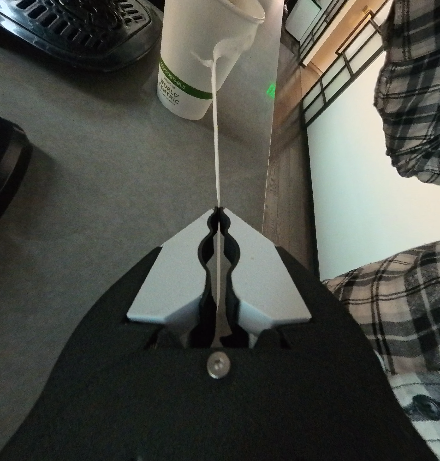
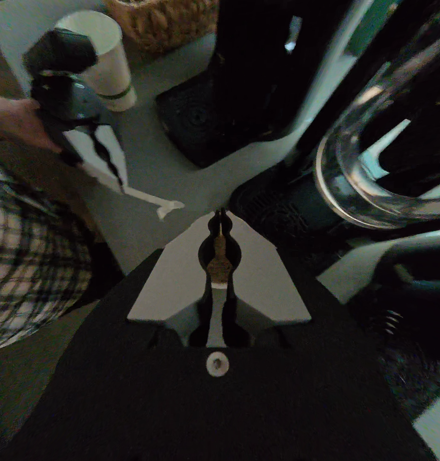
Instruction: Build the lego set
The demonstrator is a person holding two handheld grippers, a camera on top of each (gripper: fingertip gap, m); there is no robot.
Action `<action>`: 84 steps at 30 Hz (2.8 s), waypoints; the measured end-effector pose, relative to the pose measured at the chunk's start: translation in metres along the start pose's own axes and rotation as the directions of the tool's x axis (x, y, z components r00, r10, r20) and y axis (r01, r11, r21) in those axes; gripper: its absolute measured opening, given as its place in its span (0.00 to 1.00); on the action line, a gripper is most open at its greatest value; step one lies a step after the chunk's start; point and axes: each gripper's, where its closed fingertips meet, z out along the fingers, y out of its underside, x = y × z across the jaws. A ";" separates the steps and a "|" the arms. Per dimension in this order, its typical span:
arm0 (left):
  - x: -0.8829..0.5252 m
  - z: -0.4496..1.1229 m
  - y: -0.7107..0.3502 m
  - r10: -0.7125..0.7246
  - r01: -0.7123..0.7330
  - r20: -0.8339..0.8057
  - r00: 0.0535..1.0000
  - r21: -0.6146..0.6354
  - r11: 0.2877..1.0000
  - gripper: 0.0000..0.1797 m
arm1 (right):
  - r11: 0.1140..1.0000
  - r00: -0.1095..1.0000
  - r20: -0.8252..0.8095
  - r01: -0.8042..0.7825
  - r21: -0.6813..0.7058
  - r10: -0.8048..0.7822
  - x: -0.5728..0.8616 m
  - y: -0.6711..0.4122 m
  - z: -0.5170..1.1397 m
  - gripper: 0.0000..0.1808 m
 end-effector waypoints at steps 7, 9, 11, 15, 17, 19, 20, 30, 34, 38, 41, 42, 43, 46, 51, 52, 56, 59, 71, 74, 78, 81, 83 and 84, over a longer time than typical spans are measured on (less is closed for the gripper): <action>-0.001 0.000 0.000 0.001 -0.001 0.004 1.000 0.001 1.000 0.00 | 0.996 0.997 0.023 0.079 -0.044 -0.078 -0.013 0.008 -0.005 0.00; -0.001 0.001 0.000 0.000 0.000 0.003 1.000 -0.004 1.000 0.00 | 0.992 0.991 -0.082 0.096 -0.078 -0.102 0.003 0.008 0.002 0.00; -0.001 0.001 0.000 -0.001 0.001 0.003 1.000 -0.004 1.000 0.00 | 0.985 0.980 -0.158 0.099 -0.144 -0.122 0.018 0.019 0.002 0.00; -0.001 0.001 0.000 -0.001 0.001 0.004 1.000 -0.002 1.000 0.00 | 0.982 0.990 -0.069 0.109 -0.158 -0.121 -0.001 0.024 0.001 0.00; -0.001 0.001 0.001 -0.001 0.001 0.004 1.000 -0.007 1.000 0.00 | 0.985 0.992 -0.026 0.122 -0.119 -0.126 -0.011 0.015 0.005 0.00; -0.001 0.002 0.001 0.000 0.000 0.004 1.000 -0.011 1.000 0.00 | 0.992 0.990 -0.083 0.105 -0.073 -0.111 -0.001 0.005 0.005 0.00; -0.001 0.002 0.001 0.000 0.000 0.004 1.000 -0.011 1.000 0.00 | 0.993 0.988 -0.124 0.078 -0.086 -0.089 0.009 0.008 0.002 0.00; -0.002 0.002 0.001 0.003 -0.002 0.012 1.000 -0.009 1.000 0.00 | 0.990 0.996 -0.088 0.014 -0.141 -0.026 0.011 0.018 0.003 0.00; -0.003 0.000 -0.001 0.001 -0.001 0.021 1.000 0.006 1.000 0.00 | 0.990 0.994 0.095 0.057 -0.131 -0.045 -0.023 0.018 -0.002 0.00; -0.003 0.001 0.000 -0.004 0.004 0.018 1.000 0.003 1.000 0.00 | 0.995 0.996 -0.085 0.029 -0.100 -0.038 0.014 0.007 0.004 0.00; -0.003 0.000 -0.001 -0.007 0.007 0.021 1.000 0.012 1.000 0.00 | 0.989 1.000 -0.008 0.008 -0.148 -0.009 0.004 0.023 -0.006 0.00; -0.003 -0.001 -0.002 -0.007 0.007 0.022 1.000 0.013 1.000 0.00 | 0.992 0.998 0.065 0.032 -0.124 -0.024 -0.010 0.019 -0.007 0.00; -0.003 0.000 -0.001 -0.007 0.007 0.022 1.000 0.012 1.000 0.00 | 0.994 0.994 0.107 0.047 -0.100 -0.036 -0.020 0.014 -0.006 0.00; -0.003 0.001 0.000 -0.010 0.010 0.020 1.000 0.003 1.000 0.00 | 0.997 0.999 0.018 0.048 -0.053 -0.047 -0.004 -0.003 0.006 0.00; -0.004 -0.001 -0.002 -0.015 0.014 0.026 1.000 0.018 1.000 0.00 | 0.989 0.998 0.049 0.037 -0.142 -0.030 -0.005 0.021 -0.007 0.00; -0.004 -0.001 -0.002 -0.015 0.014 0.026 1.000 0.017 1.000 0.00 | 0.989 0.993 0.101 0.066 -0.131 -0.053 -0.016 0.018 -0.006 0.00; -0.005 0.000 0.000 -0.017 0.017 0.024 1.000 0.003 1.000 0.00 | 0.996 0.999 -0.016 0.048 -0.076 -0.050 0.006 0.001 0.007 0.00; -0.005 0.000 -0.001 -0.019 0.019 0.026 0.999 0.010 1.000 0.00 | 0.987 0.999 0.009 0.040 -0.157 -0.039 0.005 0.021 -0.002 0.00; -0.005 0.000 0.000 -0.021 0.021 0.024 0.999 0.003 1.000 0.00 | 0.990 0.986 0.148 0.090 -0.112 -0.073 -0.022 0.009 0.003 0.00; -0.005 0.000 0.000 -0.022 0.022 0.022 1.000 0.001 1.000 0.00 | 0.988 0.999 -0.008 0.037 -0.153 -0.039 0.011 0.013 0.007 0.00; -0.005 -0.001 0.000 -0.020 0.020 0.024 1.000 0.005 1.000 0.00 | 0.982 0.986 0.157 0.089 -0.164 -0.063 -0.020 0.020 -0.007 0.00; -0.006 0.001 0.001 -0.026 0.026 0.026 0.999 -0.011 1.000 0.00 | 0.992 0.993 0.091 0.086 -0.096 -0.077 -0.013 -0.002 0.004 0.00; -0.008 0.001 0.002 -0.036 0.036 0.035 0.999 -0.014 0.999 0.00 | 0.985 0.998 -0.023 0.051 -0.163 -0.055 0.011 0.009 0.003 0.00; -0.010 0.001 0.002 -0.045 0.046 0.045 0.998 -0.014 0.999 0.00 | 0.975 0.998 -0.037 0.046 -0.216 -0.056 0.015 0.021 0.001 0.00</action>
